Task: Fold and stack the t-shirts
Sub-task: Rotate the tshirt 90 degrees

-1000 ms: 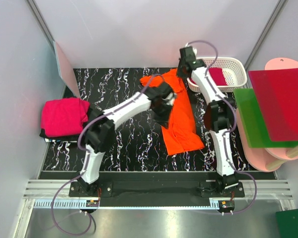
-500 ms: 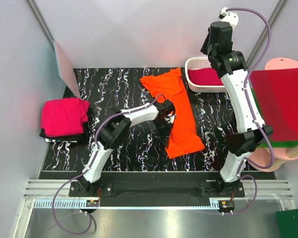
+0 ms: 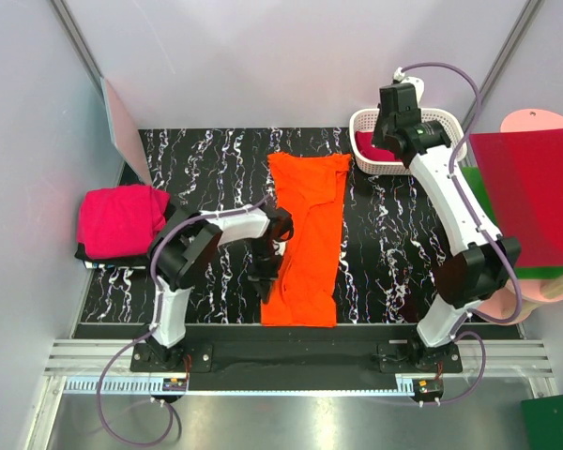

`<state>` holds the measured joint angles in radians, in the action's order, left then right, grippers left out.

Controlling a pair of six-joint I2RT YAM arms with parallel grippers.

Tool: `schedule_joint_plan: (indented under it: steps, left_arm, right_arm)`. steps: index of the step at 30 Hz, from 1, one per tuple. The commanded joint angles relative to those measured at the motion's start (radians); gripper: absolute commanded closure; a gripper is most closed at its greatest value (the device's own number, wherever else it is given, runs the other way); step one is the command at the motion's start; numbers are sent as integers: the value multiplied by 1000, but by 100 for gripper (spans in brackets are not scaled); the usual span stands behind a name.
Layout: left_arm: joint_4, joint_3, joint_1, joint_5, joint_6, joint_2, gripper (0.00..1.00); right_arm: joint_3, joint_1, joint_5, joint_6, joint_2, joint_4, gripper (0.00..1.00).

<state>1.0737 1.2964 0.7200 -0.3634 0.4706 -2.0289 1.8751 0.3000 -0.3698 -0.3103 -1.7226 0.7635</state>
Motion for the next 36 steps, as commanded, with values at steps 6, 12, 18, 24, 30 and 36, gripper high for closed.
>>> schedule_joint_plan:
  steps: [6,12,18,24,30,36]
  left_arm:
    - [-75,44,16,260,-32,359,1]
    - [-69,-2,10,391,107,533,1]
    - [-54,-103,-57,495,246,610,1]
    - [-28,-146,-229,474,230,599,1]
    - [-55,-142,-425,400,200,622,1]
    - [-49,-104,-461,377,143,567,1]
  right_arm:
    - [-331,14,290,-95,276,42,48]
    - [-624,34,636,-203,425,40,12]
    - [-740,324,769,-274,379,100,18]
    - [-781,494,836,-337,267,42,39]
    - [-804,571,856,-378,166,7,40]
    - [-778,660,911,-428,32,-78,37]
